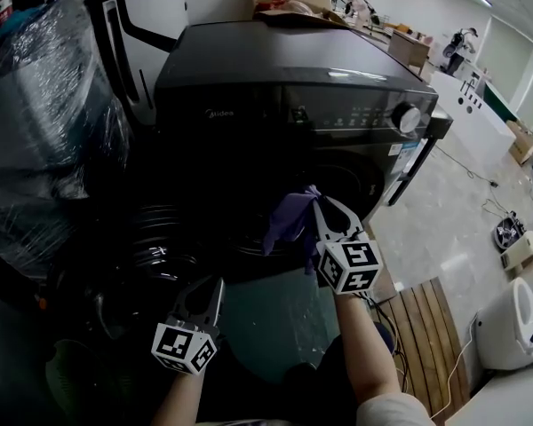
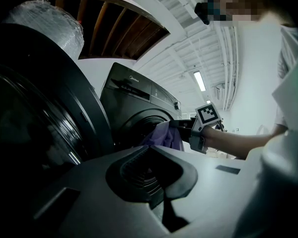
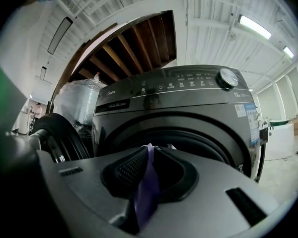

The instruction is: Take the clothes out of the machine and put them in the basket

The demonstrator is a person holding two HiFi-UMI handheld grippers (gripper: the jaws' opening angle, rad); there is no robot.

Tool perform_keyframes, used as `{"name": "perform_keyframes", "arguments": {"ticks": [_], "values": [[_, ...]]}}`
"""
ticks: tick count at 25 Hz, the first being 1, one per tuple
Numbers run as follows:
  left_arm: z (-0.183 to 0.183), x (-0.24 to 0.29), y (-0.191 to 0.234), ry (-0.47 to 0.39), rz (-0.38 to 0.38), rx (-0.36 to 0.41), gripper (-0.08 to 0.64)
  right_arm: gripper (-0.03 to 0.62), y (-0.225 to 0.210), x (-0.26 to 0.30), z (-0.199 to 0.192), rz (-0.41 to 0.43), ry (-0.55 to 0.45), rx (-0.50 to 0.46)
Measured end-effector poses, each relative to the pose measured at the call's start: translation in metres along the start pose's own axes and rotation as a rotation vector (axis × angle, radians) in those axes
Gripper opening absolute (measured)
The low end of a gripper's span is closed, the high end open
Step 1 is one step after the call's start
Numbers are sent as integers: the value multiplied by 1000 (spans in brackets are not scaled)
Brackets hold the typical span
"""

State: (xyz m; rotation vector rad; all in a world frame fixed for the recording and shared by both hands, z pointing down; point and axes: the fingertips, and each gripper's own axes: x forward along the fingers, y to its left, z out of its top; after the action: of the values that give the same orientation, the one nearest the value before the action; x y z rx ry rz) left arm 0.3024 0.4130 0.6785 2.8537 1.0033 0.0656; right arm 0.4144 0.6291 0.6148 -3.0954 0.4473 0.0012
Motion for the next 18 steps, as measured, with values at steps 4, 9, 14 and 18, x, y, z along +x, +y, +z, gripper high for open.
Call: {"name": "perform_keyframes", "arguments": {"ticks": [4,9,14,18], "values": [[1,4,-2,-6,-11,-9,21,51,2,-3,0,13,-3,16],[5,9,-3,-17,-12,-30,21,51,7,-6,1,29,-5,10],[13,20,-11,-24,-31,-39,21,51,5,-4,0,55,-23,19],[17,38,-17,-7,-16,-15,21,51,1,0,1,115,-57,22]]}}
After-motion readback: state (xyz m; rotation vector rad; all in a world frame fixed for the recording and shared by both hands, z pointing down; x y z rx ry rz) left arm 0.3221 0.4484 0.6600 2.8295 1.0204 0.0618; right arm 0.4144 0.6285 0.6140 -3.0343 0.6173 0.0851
